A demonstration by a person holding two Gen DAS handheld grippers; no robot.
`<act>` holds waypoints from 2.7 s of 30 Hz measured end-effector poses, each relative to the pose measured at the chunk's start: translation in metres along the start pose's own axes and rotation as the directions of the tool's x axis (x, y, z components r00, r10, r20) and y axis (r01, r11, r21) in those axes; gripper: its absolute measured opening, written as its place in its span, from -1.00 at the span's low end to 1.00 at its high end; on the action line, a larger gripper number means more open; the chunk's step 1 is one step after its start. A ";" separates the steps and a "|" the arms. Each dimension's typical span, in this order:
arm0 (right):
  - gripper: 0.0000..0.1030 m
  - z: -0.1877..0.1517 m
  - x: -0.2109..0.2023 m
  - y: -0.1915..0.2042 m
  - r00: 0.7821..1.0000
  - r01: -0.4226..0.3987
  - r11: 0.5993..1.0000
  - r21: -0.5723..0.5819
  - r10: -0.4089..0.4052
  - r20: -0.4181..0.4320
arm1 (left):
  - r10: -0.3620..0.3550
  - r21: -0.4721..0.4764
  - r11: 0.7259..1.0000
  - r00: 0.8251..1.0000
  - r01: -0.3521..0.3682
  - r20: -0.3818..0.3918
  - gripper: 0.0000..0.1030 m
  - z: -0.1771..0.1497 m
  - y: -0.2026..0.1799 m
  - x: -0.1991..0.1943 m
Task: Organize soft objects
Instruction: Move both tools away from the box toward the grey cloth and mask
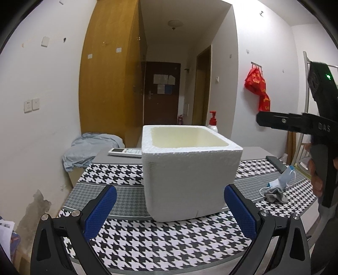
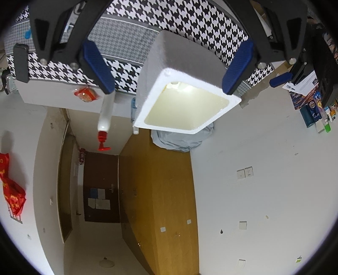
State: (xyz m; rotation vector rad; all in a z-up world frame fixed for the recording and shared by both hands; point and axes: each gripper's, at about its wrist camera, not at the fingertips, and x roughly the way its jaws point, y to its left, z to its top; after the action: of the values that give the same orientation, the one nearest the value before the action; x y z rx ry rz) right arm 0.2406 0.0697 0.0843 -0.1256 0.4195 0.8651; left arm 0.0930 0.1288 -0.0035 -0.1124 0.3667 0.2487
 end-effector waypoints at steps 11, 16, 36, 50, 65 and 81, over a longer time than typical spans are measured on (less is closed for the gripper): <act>0.99 -0.014 -0.034 -0.013 0.999 0.023 1.000 -0.001 -0.023 0.041 | -0.039 0.016 0.999 0.999 0.039 0.000 0.98 0.005 -0.025 0.001; 0.99 -0.023 -0.046 -0.021 0.998 0.036 0.999 0.007 -0.036 0.054 | -0.051 0.017 0.999 0.999 0.051 -0.002 0.98 0.006 -0.036 0.003; 0.99 -0.069 -0.087 -0.055 0.982 0.163 0.986 0.028 -0.165 0.093 | -0.076 -0.032 0.996 0.996 0.078 0.055 0.98 0.001 -0.066 0.016; 0.99 -0.101 -0.089 -0.086 0.980 0.192 0.977 0.090 -0.196 0.037 | -0.126 -0.010 0.992 0.992 0.126 0.025 0.98 -0.010 -0.094 0.028; 0.99 -0.123 -0.105 -0.117 0.957 0.288 0.952 0.101 -0.289 -0.009 | -0.229 0.057 0.971 0.972 0.232 -0.049 0.98 -0.010 -0.140 0.053; 0.99 -0.156 -0.117 -0.165 0.933 0.361 0.914 0.185 -0.354 -0.068 | -0.326 0.141 0.929 0.936 0.343 -0.131 0.98 -0.016 -0.196 0.074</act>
State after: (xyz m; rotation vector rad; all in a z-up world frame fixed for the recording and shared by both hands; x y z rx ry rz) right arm 0.2515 -0.1632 -0.0203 -0.0332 0.4921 0.4573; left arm 0.2053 -0.0467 -0.0326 -0.0263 0.4647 -0.1273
